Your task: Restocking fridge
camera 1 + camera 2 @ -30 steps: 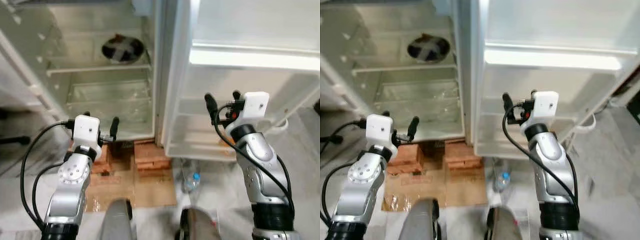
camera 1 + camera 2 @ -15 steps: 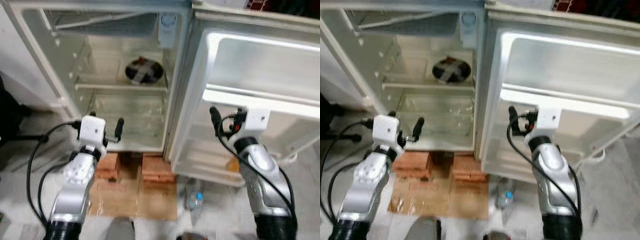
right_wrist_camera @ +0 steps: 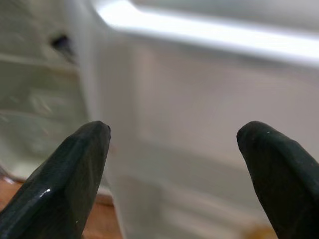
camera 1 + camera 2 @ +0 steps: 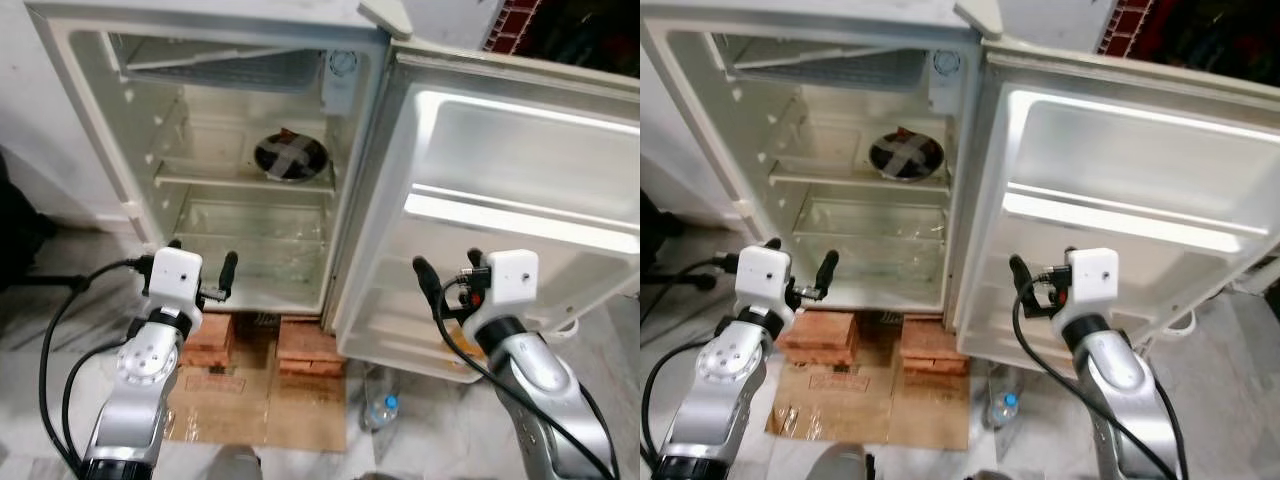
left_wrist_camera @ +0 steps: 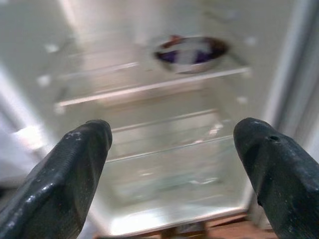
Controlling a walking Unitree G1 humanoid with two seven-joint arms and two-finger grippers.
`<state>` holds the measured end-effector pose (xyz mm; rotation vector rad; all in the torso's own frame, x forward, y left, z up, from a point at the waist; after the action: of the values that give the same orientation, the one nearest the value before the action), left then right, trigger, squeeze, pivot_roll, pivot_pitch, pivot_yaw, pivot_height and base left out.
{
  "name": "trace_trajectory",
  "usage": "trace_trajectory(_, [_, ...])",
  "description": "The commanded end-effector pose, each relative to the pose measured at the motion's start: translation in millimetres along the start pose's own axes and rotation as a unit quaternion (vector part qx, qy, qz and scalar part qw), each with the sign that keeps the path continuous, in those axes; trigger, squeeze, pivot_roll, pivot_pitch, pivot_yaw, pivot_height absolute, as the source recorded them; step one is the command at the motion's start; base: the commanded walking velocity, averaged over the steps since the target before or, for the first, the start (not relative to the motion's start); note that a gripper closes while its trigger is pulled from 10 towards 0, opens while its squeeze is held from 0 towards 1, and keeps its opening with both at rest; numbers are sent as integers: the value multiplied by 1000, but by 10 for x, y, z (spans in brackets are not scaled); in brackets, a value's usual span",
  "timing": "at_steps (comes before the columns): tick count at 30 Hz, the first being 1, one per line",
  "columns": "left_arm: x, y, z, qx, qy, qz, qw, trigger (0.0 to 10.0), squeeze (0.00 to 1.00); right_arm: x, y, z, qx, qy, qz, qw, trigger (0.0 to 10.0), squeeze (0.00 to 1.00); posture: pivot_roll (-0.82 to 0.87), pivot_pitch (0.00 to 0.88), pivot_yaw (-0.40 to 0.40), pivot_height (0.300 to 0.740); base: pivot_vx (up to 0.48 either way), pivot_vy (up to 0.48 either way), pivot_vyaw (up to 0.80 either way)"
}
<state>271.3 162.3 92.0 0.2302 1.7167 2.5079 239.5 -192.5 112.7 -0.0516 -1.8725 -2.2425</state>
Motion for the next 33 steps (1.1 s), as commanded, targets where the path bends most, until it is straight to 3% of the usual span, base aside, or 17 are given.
trace_trajectory(1, [-1,34,-47,-2,-14,-6,1000,10000,0,6,27,-12,-2,2,0,1000,10000,0,-17,55,-36,740,0,0,0])
trace_trajectory(15, [31,9,-63,0,-15,-2,1000,10000,0,-98,95,41,-6,7,-18,1000,10000,0,-1,39,-49,740,-264,0,0])
trace_trajectory(18, [29,16,-69,0,-15,-4,1000,10000,0,-157,146,64,10,1,-33,999,10000,0,-1,41,-48,740,0,0,0])
trace_trajectory(33, [59,43,-56,17,-20,-16,1000,10000,0,-268,352,61,6,-23,-85,996,10000,0,-2,54,-46,740,0,0,0])
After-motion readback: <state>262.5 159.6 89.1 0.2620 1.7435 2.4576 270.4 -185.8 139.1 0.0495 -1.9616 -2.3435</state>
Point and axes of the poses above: a point about 5 cm out from each wrist's last joint towards the gripper, its own x axis pointing back from the gripper into the wrist, its own y axis along the axis of the wrist's last joint, z = x × y, the point moved 1 cm from there along -x, pointing out of the wrist towards the gripper, and after that the axes turned 11 degrees about -x, right-handed, at the moved point
